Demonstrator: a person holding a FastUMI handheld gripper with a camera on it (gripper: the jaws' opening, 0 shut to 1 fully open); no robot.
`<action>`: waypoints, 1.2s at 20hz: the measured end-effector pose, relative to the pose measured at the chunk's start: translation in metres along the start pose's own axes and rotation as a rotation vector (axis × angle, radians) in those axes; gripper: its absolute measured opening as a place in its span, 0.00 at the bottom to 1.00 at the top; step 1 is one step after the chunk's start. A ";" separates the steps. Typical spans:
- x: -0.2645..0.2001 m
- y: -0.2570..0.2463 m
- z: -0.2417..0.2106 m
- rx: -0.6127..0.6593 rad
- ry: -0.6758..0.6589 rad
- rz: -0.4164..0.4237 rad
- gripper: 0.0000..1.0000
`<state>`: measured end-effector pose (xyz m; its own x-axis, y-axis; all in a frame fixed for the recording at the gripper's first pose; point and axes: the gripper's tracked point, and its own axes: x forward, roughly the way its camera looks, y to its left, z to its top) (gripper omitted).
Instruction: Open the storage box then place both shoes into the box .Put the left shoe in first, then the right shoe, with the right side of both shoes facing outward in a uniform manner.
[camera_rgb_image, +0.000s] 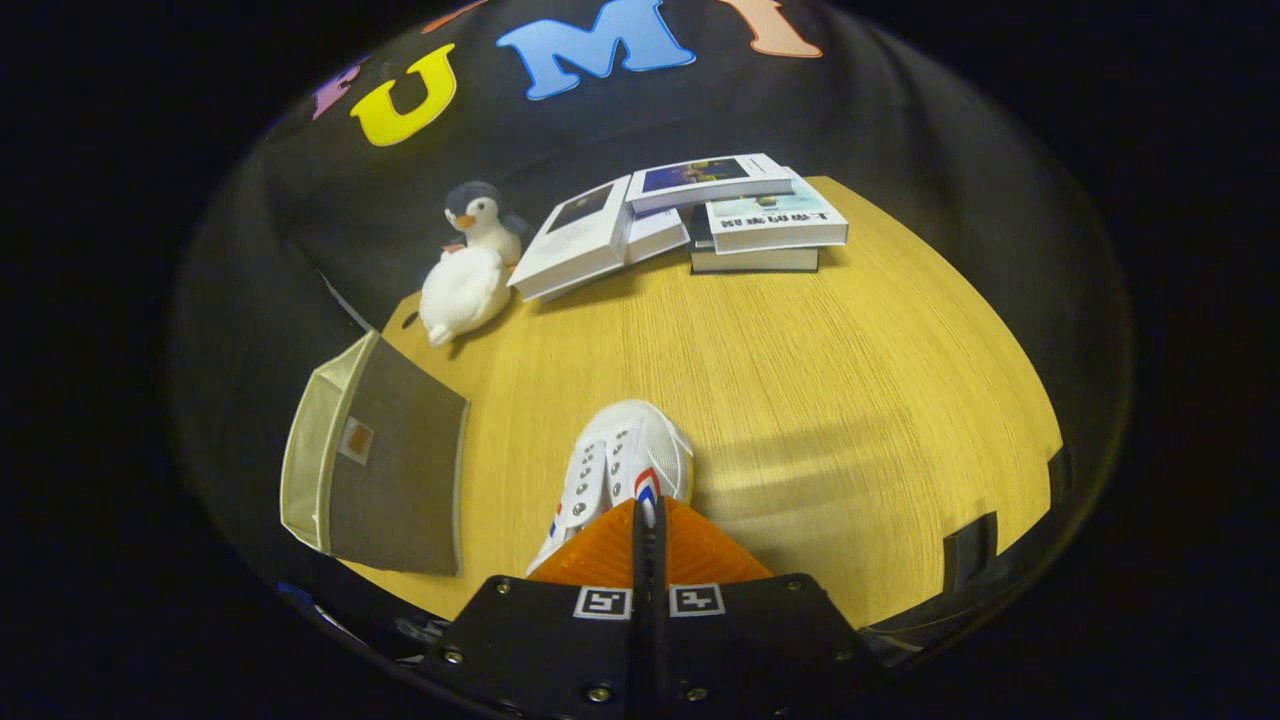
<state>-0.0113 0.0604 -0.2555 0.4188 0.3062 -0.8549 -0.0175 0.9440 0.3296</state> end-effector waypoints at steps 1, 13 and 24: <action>0.002 0.001 0.000 -0.008 -0.005 -0.008 0.00; 0.022 -0.038 -0.046 -0.276 0.165 -0.101 0.23; 0.043 -0.062 -0.069 -0.321 0.294 -0.128 0.78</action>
<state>-0.0548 0.0241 -0.3403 0.1611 0.1623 -0.9735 -0.2827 0.9526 0.1121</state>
